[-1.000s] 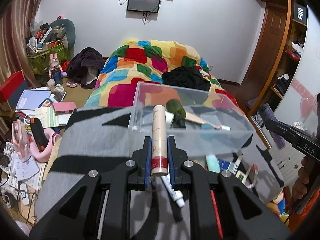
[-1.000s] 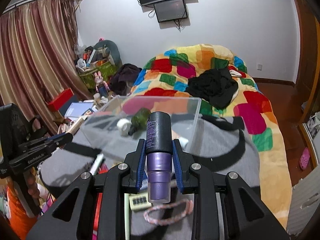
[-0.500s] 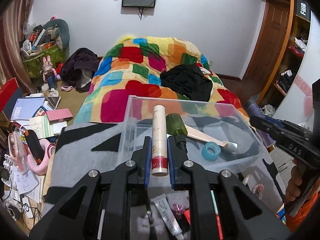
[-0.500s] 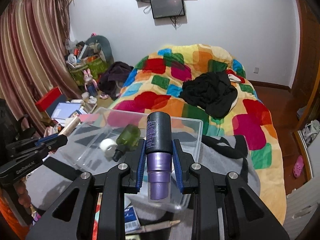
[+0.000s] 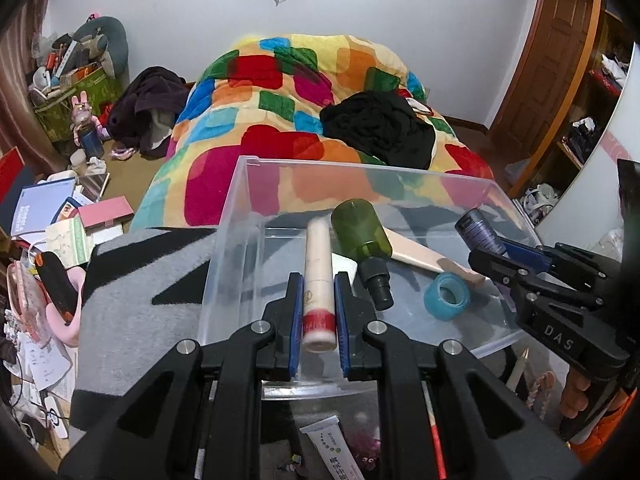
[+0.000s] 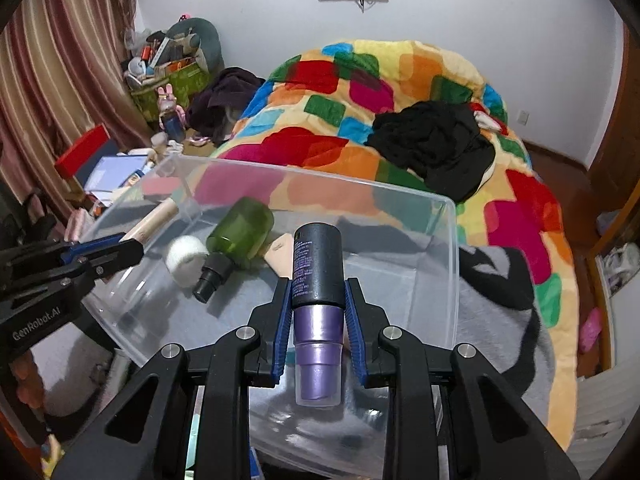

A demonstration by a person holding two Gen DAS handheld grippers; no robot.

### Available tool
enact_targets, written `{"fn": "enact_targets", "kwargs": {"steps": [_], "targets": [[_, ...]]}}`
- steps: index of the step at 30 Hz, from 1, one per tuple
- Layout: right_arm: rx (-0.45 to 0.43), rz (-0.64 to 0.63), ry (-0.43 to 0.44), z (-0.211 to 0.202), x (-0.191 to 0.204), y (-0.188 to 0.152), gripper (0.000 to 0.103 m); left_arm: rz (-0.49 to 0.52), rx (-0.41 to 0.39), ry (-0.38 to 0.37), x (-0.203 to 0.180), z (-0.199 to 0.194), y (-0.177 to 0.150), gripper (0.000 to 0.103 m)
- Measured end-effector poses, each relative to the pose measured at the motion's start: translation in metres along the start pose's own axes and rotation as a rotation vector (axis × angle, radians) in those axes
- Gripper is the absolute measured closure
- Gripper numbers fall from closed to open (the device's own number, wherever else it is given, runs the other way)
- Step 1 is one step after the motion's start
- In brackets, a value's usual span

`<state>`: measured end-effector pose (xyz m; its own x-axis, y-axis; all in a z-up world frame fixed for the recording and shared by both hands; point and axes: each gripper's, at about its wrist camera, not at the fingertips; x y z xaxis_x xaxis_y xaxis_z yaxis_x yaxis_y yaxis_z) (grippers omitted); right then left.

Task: Organize objects
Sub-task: 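Place the cream tube and purple bottle into the clear box, open both tools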

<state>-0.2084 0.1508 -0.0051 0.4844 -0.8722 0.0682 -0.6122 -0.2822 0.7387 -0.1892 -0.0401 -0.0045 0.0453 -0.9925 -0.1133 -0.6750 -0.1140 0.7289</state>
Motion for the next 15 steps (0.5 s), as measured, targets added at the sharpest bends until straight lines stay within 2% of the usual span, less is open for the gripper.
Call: {"fn": "enact_targets", "kwargs": {"steps": [11,13,15], "targets": [[0.007,0.015,0.056,-0.017,-0.001,-0.004,0.079,0.040,-0.052,-0.040,-0.015,-0.034,-0.005,0.088],[-0.006,0.016,0.060,-0.026,-0.002,-0.005,0.073,0.040,-0.068,-0.046,-0.015,-0.044,-0.007,0.087],[-0.025,0.023,0.060,-0.037,-0.003,-0.007,0.065,0.037,-0.078,-0.049,-0.014,-0.053,-0.011,0.082]]}}
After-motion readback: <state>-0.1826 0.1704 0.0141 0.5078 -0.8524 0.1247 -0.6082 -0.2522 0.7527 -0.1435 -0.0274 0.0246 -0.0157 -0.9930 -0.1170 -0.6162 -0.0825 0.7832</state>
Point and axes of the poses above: each gripper's, at about its wrist camera, not at the fingertips, and z roughly the way its jaws point, x to its left, y to its top, and after that the axes turned 8 degrees about -x, right-handed
